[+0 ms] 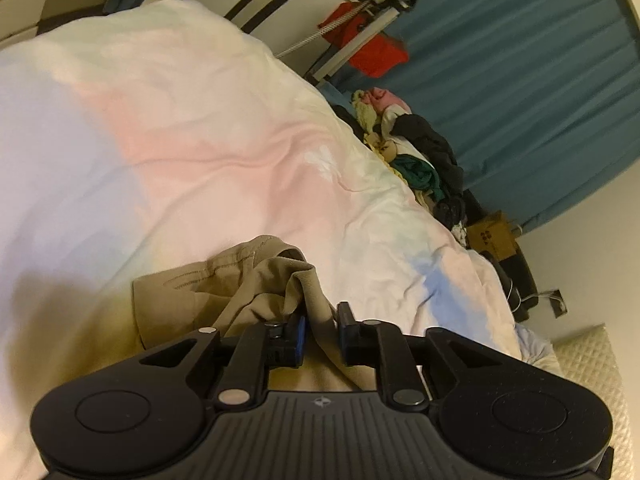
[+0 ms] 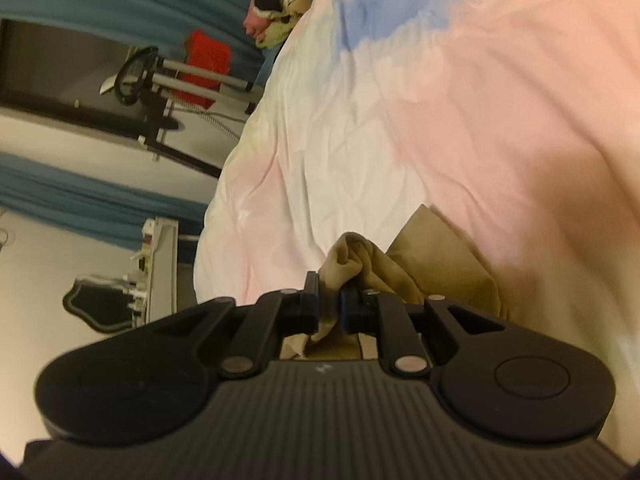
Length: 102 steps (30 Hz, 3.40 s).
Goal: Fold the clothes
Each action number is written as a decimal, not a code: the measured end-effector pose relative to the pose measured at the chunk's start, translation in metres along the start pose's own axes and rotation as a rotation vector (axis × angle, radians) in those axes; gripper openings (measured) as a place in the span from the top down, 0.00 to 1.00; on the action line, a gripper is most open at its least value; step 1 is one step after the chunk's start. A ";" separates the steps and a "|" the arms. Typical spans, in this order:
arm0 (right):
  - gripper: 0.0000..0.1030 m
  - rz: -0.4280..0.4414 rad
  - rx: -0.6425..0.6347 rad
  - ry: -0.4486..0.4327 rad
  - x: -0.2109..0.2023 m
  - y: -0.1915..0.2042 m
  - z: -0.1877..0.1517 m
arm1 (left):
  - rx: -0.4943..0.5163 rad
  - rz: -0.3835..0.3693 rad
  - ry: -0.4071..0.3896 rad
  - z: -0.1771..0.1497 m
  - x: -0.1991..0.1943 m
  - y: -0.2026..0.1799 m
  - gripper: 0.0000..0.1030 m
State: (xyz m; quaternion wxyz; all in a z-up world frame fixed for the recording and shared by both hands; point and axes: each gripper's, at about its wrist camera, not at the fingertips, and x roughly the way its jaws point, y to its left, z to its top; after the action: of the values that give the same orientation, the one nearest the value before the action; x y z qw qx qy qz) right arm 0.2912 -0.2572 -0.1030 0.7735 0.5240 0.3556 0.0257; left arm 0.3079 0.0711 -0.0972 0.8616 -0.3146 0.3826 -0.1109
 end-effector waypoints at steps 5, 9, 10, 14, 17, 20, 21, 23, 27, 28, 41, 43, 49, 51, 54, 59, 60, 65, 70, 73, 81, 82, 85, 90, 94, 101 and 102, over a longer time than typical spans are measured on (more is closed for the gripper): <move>0.53 0.050 -0.134 0.030 -0.005 0.016 -0.002 | 0.141 0.035 -0.030 -0.010 -0.014 -0.016 0.38; 0.34 0.134 -0.215 0.061 -0.017 0.028 -0.015 | 0.255 0.038 -0.087 -0.023 -0.035 -0.032 0.11; 0.34 0.138 -0.243 0.059 -0.020 0.031 -0.020 | 0.288 0.050 -0.095 -0.027 -0.038 -0.035 0.09; 0.40 0.085 -0.404 0.024 -0.021 0.038 -0.034 | 0.393 0.152 -0.120 -0.042 -0.039 -0.040 0.07; 0.64 -0.039 -0.558 -0.007 -0.001 0.038 -0.039 | 0.478 0.205 -0.100 -0.049 -0.024 -0.040 0.07; 0.68 -0.122 -0.665 -0.022 0.020 0.041 -0.040 | 0.553 0.261 -0.079 -0.057 -0.009 -0.039 0.07; 0.68 -0.136 -0.690 -0.029 0.026 0.042 -0.041 | 0.552 0.259 -0.068 -0.059 -0.005 -0.036 0.07; 0.68 -0.161 -0.738 -0.042 0.037 0.043 -0.044 | 0.546 0.260 -0.058 -0.061 -0.001 -0.031 0.07; 0.68 -0.188 -0.781 -0.052 0.038 0.043 -0.052 | 0.543 0.261 -0.057 -0.065 0.000 -0.026 0.07; 0.68 -0.193 -0.789 -0.055 0.036 0.042 -0.054 | 0.545 0.259 -0.061 -0.067 -0.001 -0.026 0.07; 0.65 -0.211 -0.812 -0.121 -0.045 0.036 -0.093 | 0.577 0.229 -0.042 -0.111 -0.058 -0.035 0.08; 0.65 -0.235 -0.835 -0.107 -0.046 0.033 -0.099 | 0.582 0.231 -0.038 -0.118 -0.066 -0.035 0.08; 0.64 -0.270 -0.844 -0.086 -0.038 0.027 -0.102 | 0.573 0.266 0.017 -0.130 -0.058 -0.030 0.08; 0.65 -0.263 -0.832 -0.097 -0.042 0.027 -0.102 | 0.554 0.264 0.026 -0.129 -0.056 -0.026 0.08; 0.64 -0.233 -0.769 -0.117 -0.056 0.028 -0.097 | 0.536 0.255 0.031 -0.126 -0.058 -0.024 0.08; 0.27 -0.074 -0.482 -0.049 -0.078 0.005 -0.085 | 0.474 0.218 0.025 -0.118 -0.067 -0.024 0.08; 0.18 -0.036 -0.412 -0.023 -0.079 -0.003 -0.083 | 0.457 0.210 0.019 -0.116 -0.070 -0.025 0.08; 0.16 0.090 -0.050 0.097 -0.069 -0.049 -0.077 | 0.348 0.121 -0.045 -0.108 -0.093 -0.030 0.04; 0.17 0.105 0.158 0.101 -0.052 -0.076 -0.079 | 0.200 -0.093 0.007 -0.102 -0.098 -0.025 0.02; 0.40 0.061 0.203 0.035 -0.045 -0.084 -0.079 | 0.077 -0.267 0.133 -0.102 -0.082 -0.016 0.02; 0.79 0.095 0.181 -0.027 -0.042 -0.079 -0.077 | -0.269 -0.442 0.430 -0.121 -0.013 0.005 0.01; 0.79 0.118 0.180 -0.034 -0.045 -0.077 -0.076 | -0.301 -0.455 0.434 -0.122 -0.008 0.007 0.01; 0.81 0.190 0.178 -0.060 -0.058 -0.069 -0.076 | -0.349 -0.487 0.459 -0.128 0.005 0.008 0.01; 0.81 0.246 0.161 -0.084 -0.070 -0.064 -0.072 | -0.350 -0.400 0.384 -0.125 0.006 0.016 0.03; 0.81 0.238 0.187 -0.101 -0.075 -0.069 -0.063 | -0.458 -0.367 0.228 -0.110 -0.012 0.043 0.11; 0.81 0.227 0.166 -0.120 -0.078 -0.069 -0.064 | -0.490 -0.271 0.141 -0.103 -0.019 0.052 0.54; 0.81 0.222 0.168 -0.123 -0.079 -0.070 -0.064 | -0.481 -0.270 0.128 -0.102 -0.020 0.050 0.58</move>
State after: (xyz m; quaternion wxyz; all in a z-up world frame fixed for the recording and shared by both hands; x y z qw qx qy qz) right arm 0.1721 -0.2709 -0.1322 0.7397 0.6236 0.2482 0.0493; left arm 0.2179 0.0719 -0.1689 0.7137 -0.5504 0.4063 -0.1503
